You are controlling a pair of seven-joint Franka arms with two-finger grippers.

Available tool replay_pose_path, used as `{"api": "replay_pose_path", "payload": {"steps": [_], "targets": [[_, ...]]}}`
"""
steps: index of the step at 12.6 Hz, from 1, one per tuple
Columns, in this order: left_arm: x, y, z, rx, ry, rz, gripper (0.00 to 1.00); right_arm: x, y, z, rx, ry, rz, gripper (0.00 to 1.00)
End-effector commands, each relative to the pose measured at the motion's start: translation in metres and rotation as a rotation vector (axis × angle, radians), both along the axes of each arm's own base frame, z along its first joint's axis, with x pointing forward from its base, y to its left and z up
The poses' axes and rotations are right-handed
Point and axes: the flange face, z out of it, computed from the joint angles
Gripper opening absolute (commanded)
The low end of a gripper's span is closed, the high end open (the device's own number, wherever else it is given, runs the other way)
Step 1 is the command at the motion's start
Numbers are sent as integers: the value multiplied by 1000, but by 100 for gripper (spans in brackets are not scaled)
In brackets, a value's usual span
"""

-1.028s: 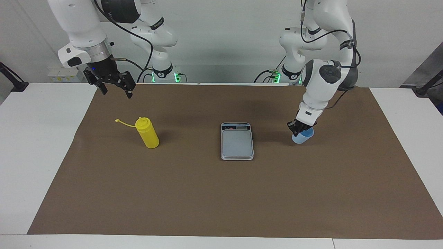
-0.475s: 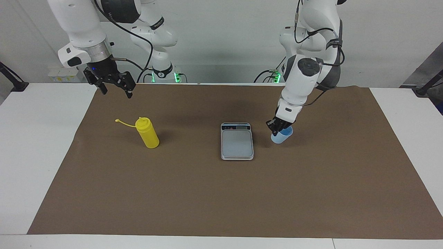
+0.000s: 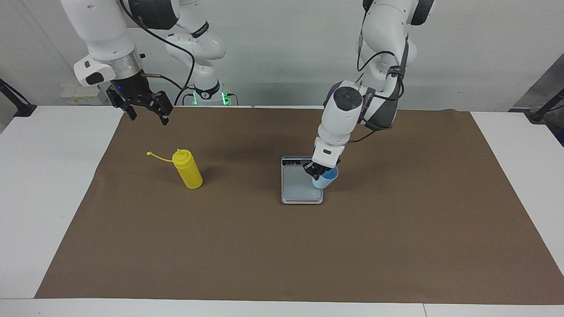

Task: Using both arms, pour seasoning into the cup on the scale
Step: 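Carry the cup with the left gripper over the scale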

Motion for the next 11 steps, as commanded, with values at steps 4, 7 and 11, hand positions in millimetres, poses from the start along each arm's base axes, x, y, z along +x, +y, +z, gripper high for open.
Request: {"api": "replay_pose_path", "payload": {"steps": [4, 7, 11], "targets": [[-8, -32, 5, 8, 21, 31, 0, -7, -4, 1, -4, 8, 10, 100], [-17, -44, -2, 67, -3, -13, 0, -7, -3, 1, -2, 8, 10, 100], [-18, -47, -10, 84, -7, -18, 0, -7, -4, 1, -4, 5, 10, 100]]}}
